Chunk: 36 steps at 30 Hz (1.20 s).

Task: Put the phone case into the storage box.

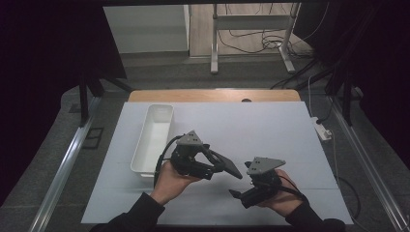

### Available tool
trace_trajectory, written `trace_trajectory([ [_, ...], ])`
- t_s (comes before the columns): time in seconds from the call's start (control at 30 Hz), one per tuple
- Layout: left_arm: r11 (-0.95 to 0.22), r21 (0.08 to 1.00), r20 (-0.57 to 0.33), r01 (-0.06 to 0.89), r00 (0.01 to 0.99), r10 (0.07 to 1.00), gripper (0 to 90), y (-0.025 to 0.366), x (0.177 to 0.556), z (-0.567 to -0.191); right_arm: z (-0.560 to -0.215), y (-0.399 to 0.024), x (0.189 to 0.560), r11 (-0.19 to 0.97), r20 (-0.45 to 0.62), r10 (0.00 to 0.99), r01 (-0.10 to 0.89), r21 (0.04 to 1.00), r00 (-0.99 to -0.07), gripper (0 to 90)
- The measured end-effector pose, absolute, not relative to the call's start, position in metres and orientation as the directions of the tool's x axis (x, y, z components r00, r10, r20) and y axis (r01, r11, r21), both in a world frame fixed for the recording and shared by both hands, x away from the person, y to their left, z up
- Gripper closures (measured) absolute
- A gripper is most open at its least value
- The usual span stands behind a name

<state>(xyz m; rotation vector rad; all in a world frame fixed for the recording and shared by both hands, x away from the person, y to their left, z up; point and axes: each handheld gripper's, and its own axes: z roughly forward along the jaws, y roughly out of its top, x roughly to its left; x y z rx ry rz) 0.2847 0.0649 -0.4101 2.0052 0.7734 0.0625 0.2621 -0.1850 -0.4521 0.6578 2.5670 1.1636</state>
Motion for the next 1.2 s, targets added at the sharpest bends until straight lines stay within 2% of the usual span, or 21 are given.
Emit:
trace_trajectory([
  [0.13, -0.339, 0.795, -0.267, 0.504, 0.791, 0.550, 13.2, 0.059, 0.284, -0.408, -0.453, -0.182, 0.263, 0.591, -0.052, 0.506, 0.302, 0.748, -0.861, 0.0],
  [0.37, -0.333, 0.790, -0.274, 0.514, 0.783, 0.558, 13.1, 0.054, 0.281, -0.407, -0.455, -0.178, 0.264, 0.601, -0.093, 0.532, 0.297, 0.742, -0.842, 10.2],
  [0.5, -0.332, 0.787, -0.277, 0.519, 0.779, 0.562, 13.1, 0.053, 0.280, -0.407, -0.456, -0.176, 0.264, 0.611, -0.127, 0.542, 0.286, 0.738, -0.831, 23.9],
  [0.53, -0.332, 0.785, -0.279, 0.522, 0.778, 0.563, 13.1, 0.052, 0.280, -0.408, -0.456, -0.176, 0.264, 0.611, -0.127, 0.542, 0.286, 0.738, -0.831, 23.9],
  [0.8, -0.328, 0.783, -0.289, 0.528, 0.777, 0.559, 13.1, 0.048, 0.280, -0.408, -0.459, -0.173, 0.262, 0.631, -0.216, 0.559, 0.241, 0.738, -0.800, 51.0],
  [1.2, -0.308, 0.779, -0.307, 0.546, 0.761, 0.572, 12.5, 0.045, 0.281, -0.409, -0.461, -0.172, 0.261, 0.663, -0.276, 0.543, 0.204, 0.720, -0.793, 72.3],
])
